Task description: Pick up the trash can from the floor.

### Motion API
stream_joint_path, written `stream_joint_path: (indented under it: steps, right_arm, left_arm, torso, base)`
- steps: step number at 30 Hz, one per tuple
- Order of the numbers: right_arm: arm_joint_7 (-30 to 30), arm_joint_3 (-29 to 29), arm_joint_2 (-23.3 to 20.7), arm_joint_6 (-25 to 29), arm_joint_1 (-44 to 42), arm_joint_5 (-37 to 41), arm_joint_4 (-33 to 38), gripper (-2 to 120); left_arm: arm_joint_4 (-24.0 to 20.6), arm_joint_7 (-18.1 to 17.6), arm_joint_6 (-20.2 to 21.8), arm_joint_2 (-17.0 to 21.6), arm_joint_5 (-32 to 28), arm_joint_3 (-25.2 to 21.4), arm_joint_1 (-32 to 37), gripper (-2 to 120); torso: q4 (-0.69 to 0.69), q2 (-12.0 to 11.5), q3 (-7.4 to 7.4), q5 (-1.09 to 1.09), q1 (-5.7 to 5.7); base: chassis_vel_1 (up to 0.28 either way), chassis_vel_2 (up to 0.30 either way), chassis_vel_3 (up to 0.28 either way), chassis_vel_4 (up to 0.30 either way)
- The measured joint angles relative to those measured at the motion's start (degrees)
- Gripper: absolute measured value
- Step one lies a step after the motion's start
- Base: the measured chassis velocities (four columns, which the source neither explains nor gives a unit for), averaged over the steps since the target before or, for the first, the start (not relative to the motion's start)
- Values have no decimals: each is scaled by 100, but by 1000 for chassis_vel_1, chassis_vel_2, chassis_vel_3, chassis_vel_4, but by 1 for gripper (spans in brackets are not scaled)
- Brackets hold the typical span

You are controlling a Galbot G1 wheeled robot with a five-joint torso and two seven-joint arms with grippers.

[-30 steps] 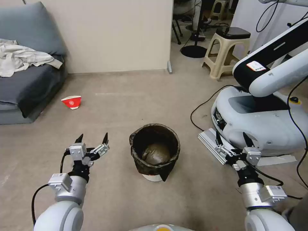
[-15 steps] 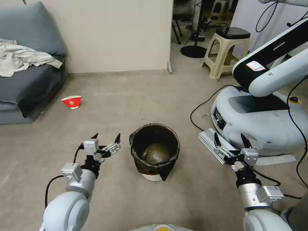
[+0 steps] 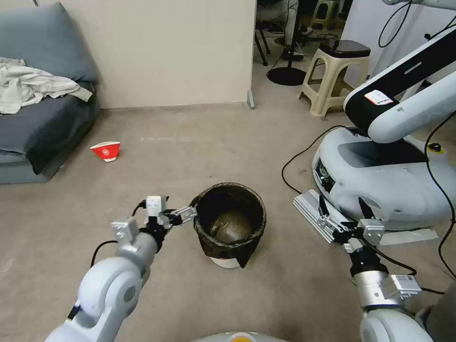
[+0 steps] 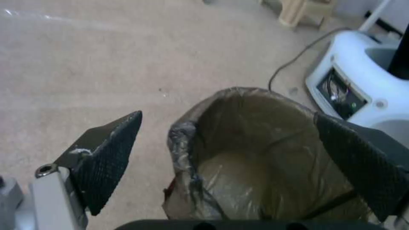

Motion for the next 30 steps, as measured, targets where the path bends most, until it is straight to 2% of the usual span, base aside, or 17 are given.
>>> stream_joint_path:
  steps: [4, 12, 25, 30]
  right_arm:
    - [16, 14, 8, 0, -3, 0, -28, 100]
    - [30, 31, 13, 0, 35, 0, -93, 100]
    - [57, 85, 11, -6, 107, 10, -222, 100]
    - [69, 109, 1, -14, 137, 29, -251, 100]
  left_arm:
    - [207, -275, 416, 44, -290, 320, -405, 100]
    - [712, -656, 722, 20, -524, 724, -1004, 100]
    - [1426, -1271, 788, -29, -336, 1254, -1784, 100]
    - [1635, -1385, 785, -30, -316, 1466, -1979, 100]
  torso:
    - [0, 0, 0, 1, 0]
    - [0, 0, 0, 0, 0]
    - [0, 0, 0, 1, 0]
    - [0, 0, 0, 1, 0]
  base:
    - [0, 0, 0, 0]
    - [0, 0, 0, 0]
    - [0, 0, 0, 0]
    - [0, 0, 0, 0]
